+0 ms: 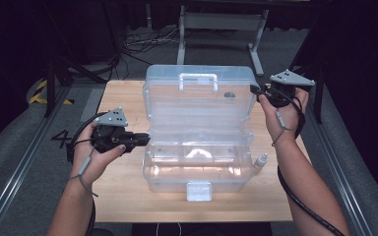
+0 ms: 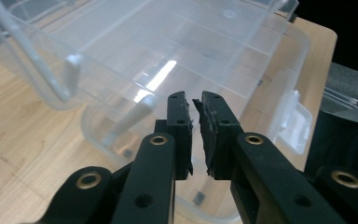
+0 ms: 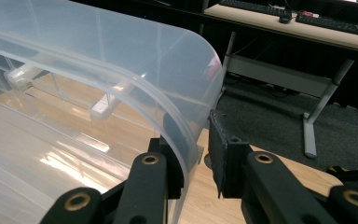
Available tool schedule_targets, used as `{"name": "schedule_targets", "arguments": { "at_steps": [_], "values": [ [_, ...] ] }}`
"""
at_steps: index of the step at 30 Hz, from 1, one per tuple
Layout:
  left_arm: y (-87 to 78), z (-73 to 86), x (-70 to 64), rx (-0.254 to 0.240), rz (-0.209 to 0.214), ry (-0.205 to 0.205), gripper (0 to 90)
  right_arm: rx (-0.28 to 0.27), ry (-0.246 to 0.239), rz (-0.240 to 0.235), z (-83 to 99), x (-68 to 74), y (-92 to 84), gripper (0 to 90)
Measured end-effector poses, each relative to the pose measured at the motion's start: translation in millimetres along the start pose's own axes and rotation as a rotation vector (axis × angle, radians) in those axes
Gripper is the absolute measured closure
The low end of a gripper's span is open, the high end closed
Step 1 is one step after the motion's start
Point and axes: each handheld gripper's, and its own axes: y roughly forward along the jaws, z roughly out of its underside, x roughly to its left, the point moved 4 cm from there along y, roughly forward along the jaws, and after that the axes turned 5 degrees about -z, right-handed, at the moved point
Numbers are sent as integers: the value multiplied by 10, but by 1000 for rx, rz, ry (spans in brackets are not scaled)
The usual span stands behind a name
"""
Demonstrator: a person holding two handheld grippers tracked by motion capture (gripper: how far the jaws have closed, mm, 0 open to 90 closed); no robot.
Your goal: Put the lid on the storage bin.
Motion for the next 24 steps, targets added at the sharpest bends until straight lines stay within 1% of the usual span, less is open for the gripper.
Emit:
{"name": "schedule_targets", "arguments": {
  "at_steps": [4,6,7,8,9,11,14,15,17,21,22,24],
  "values": [
    [-23,23,-103,35,13,29,813,11,12,-7,-17,-28,44,763],
    [-44,34,-159,52,27,44,792,17,16,-11,-25,-49,68,763],
    [-51,39,-178,60,29,56,782,20,19,-13,-29,-57,79,764],
    [-51,39,-178,60,29,56,783,20,19,-13,-29,-57,79,764],
    [-53,51,-234,72,43,67,783,22,21,-14,-31,-62,87,764],
    [-38,73,-297,94,56,77,785,31,21,-15,-45,-79,117,766],
    [-8,104,-357,110,89,83,787,39,24,-15,-55,-96,149,769],
    [14,126,-383,126,105,83,785,42,24,-16,-57,-101,156,769],
    [50,154,-410,136,122,74,782,50,26,-18,-68,-111,175,770],
    [107,197,-455,164,148,77,780,61,30,-22,-79,-133,207,771],
    [121,202,-471,165,156,72,778,64,30,-23,-80,-137,211,771],
    [146,212,-495,174,170,76,777,67,32,-25,-84,-146,225,771]
  ]
}}
